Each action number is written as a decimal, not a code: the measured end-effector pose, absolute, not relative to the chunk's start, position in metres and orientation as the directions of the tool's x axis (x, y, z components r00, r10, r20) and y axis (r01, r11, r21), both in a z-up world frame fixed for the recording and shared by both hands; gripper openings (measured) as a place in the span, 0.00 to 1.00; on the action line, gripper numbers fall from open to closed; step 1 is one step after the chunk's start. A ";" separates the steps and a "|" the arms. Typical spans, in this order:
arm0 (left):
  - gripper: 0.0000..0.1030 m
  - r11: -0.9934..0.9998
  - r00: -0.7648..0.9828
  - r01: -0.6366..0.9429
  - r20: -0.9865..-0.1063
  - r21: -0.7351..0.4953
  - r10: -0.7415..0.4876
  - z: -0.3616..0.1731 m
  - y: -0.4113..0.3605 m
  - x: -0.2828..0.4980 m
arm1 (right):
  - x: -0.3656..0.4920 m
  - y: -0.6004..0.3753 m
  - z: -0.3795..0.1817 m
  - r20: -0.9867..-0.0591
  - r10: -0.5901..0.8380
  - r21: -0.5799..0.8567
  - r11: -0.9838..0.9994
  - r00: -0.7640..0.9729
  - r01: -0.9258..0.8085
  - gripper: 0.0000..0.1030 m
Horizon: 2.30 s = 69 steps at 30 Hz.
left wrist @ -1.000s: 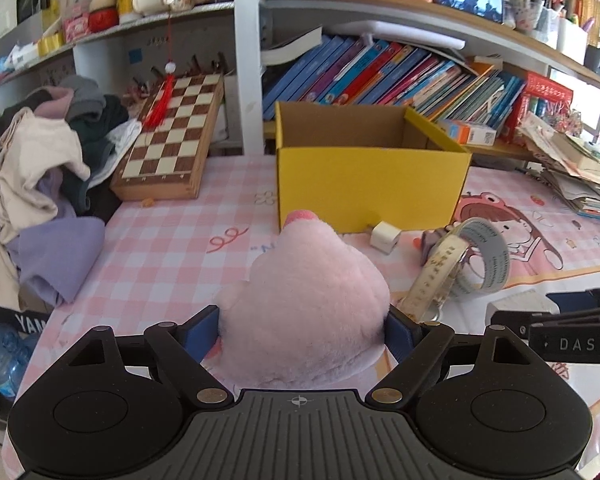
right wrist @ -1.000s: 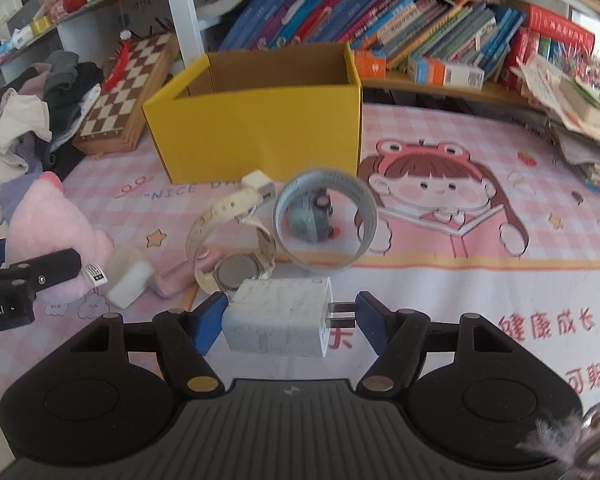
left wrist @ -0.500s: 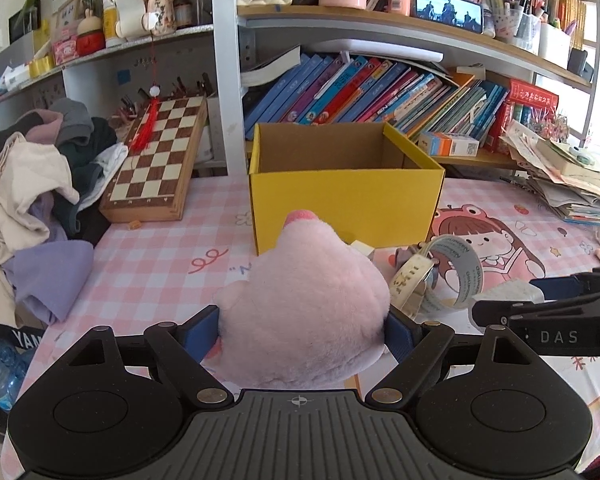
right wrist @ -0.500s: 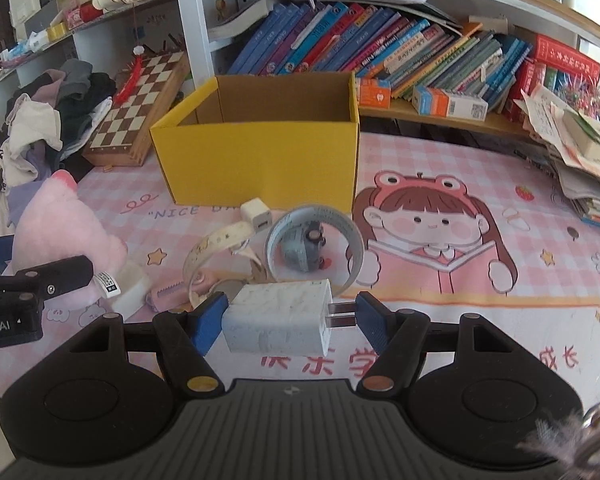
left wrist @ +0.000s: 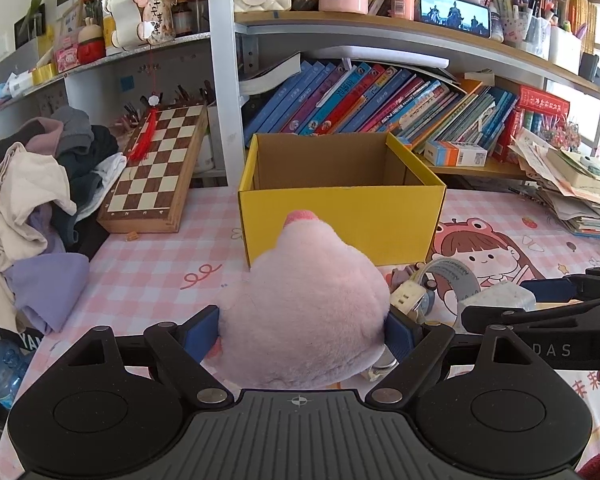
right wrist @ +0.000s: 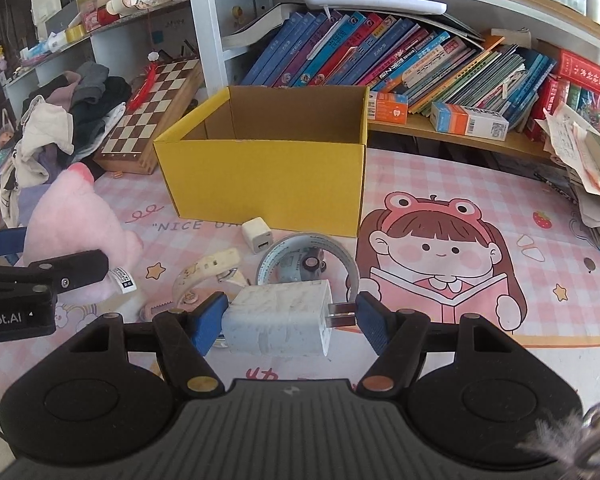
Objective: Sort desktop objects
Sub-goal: 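Carry the plush with the left tool and the charger with the right tool into the yellow box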
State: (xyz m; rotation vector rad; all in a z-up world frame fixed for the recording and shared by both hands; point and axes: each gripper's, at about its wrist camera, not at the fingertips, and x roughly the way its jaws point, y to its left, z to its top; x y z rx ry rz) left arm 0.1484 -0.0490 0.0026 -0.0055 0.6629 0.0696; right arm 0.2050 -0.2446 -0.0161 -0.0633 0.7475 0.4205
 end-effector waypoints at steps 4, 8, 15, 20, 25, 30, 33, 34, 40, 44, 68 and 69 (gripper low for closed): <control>0.83 0.997 0.783 -0.077 -0.618 0.020 0.073 0.002 -0.054 0.150 | 0.210 -0.251 -0.018 -0.669 0.358 0.104 0.913 0.652 -0.394 0.67; 0.83 0.996 0.785 -0.084 -0.615 0.020 0.079 0.005 -0.054 0.153 | 0.214 -0.254 -0.019 -0.670 0.359 0.111 0.914 0.649 -0.391 0.67; 0.83 0.998 0.789 -0.060 -0.613 0.005 0.050 0.008 -0.048 0.163 | 0.222 -0.253 -0.018 -0.673 0.356 0.128 0.919 0.649 -0.372 0.67; 0.83 1.000 0.793 -0.024 -0.609 -0.008 0.015 0.012 -0.041 0.175 | 0.229 -0.249 -0.013 -0.676 0.344 0.116 0.923 0.652 -0.366 0.67; 0.83 1.000 0.790 0.025 -0.613 -0.007 -0.024 0.018 -0.033 0.192 | 0.239 -0.241 -0.007 -0.667 0.338 0.083 0.919 0.664 -0.385 0.67; 0.83 0.998 0.787 0.063 -0.614 -0.016 -0.060 0.024 -0.027 0.212 | 0.257 -0.235 0.000 -0.662 0.327 0.055 0.919 0.674 -0.391 0.67; 0.83 0.997 0.794 0.070 -0.603 -0.031 -0.075 0.030 -0.022 0.223 | 0.269 -0.232 0.007 -0.655 0.327 0.044 0.916 0.681 -0.398 0.67; 0.83 0.997 0.796 0.072 -0.600 -0.032 -0.077 0.031 -0.021 0.227 | 0.273 -0.232 0.010 -0.652 0.329 0.041 0.915 0.683 -0.401 0.67; 0.83 0.994 0.791 0.108 -0.605 0.003 -0.084 0.038 -0.017 0.257 | 0.302 -0.226 0.025 -0.646 0.342 0.036 0.907 0.682 -0.420 0.67; 0.84 0.990 0.777 0.139 -0.622 0.028 -0.091 0.039 -0.015 0.275 | 0.323 -0.218 0.031 -0.649 0.338 -0.008 0.893 0.681 -0.450 0.67; 0.65 0.970 0.694 0.228 -0.713 0.081 -0.103 0.018 -0.024 0.383 | 0.423 -0.142 0.000 -0.758 0.323 -0.189 0.723 0.567 -0.664 0.67; 0.64 0.970 0.686 0.228 -0.720 0.078 -0.104 0.014 -0.025 0.387 | 0.427 -0.140 -0.004 -0.769 0.320 -0.182 0.720 0.553 -0.670 0.67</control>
